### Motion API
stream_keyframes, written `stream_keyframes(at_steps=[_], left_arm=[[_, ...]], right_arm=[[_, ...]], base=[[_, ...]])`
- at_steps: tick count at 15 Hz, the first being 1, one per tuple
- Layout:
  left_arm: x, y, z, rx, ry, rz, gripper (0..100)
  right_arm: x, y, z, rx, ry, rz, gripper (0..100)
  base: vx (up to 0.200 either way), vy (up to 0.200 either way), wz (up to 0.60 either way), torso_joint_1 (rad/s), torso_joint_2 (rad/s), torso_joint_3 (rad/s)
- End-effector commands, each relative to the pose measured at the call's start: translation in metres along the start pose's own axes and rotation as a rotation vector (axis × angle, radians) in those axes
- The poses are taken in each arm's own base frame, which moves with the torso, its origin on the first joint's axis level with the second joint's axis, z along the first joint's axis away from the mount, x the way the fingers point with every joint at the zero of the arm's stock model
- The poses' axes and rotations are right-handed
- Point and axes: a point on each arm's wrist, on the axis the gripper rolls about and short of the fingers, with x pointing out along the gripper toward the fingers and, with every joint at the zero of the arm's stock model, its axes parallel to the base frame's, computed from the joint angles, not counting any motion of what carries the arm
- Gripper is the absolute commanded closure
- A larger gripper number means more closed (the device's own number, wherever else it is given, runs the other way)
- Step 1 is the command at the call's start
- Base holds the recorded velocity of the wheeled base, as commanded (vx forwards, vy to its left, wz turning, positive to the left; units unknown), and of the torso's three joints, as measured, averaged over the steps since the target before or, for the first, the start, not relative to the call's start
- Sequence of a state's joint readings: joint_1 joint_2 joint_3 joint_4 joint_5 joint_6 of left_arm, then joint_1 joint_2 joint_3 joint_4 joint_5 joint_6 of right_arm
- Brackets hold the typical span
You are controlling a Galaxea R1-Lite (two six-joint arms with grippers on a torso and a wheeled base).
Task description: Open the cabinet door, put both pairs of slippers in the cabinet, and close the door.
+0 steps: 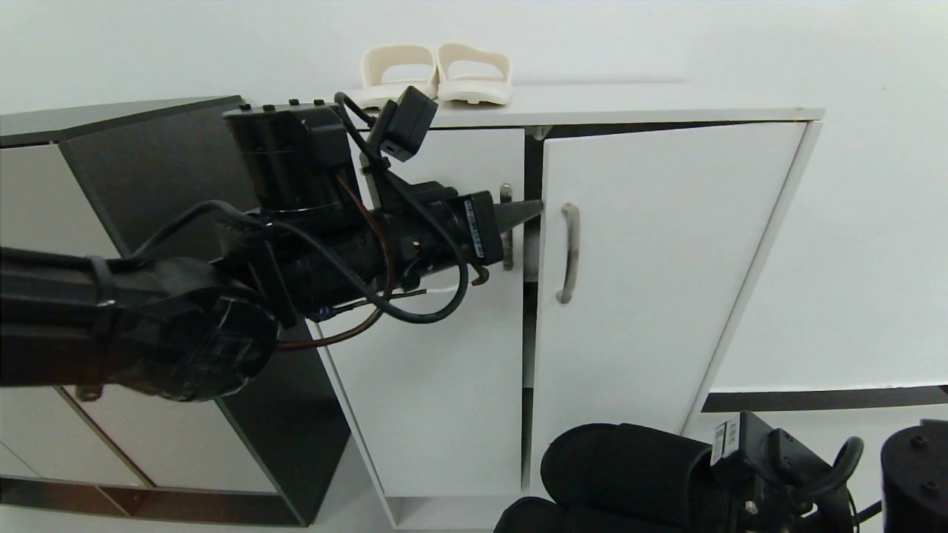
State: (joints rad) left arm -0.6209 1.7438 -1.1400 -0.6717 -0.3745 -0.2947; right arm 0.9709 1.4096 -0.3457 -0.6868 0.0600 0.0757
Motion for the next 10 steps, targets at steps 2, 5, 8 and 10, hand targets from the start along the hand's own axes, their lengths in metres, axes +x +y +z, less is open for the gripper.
stream_keyframes(at_steps=[2, 5, 8, 10], left_arm=[[0.026, 0.018, -0.016, -0.027, 0.038, 0.010, 100], [0.018, 0.015, -0.011, -0.024, 0.021, 0.013, 100], [-0.003, 0.003, -0.005, -0.021, 0.014, 0.009, 100], [-0.016, -0.008, -0.002, -0.019, 0.012, -0.008, 100]], right_arm=[[0.002, 0.000, -0.001, 0.000, 0.009, -0.001, 100], [0.003, 0.000, -0.002, 0.000, 0.016, -0.001, 100], [0.004, 0.000, -0.003, 0.001, 0.022, -0.002, 100], [0.004, 0.000, -0.003, 0.001, 0.022, -0.002, 100]], base=[[0.000, 0.000, 0.00, 0.000, 0.00, 0.000], [0.000, 0.000, 0.00, 0.000, 0.00, 0.000], [0.000, 0.000, 0.00, 0.000, 0.00, 0.000], [0.000, 0.000, 0.00, 0.000, 0.00, 0.000]])
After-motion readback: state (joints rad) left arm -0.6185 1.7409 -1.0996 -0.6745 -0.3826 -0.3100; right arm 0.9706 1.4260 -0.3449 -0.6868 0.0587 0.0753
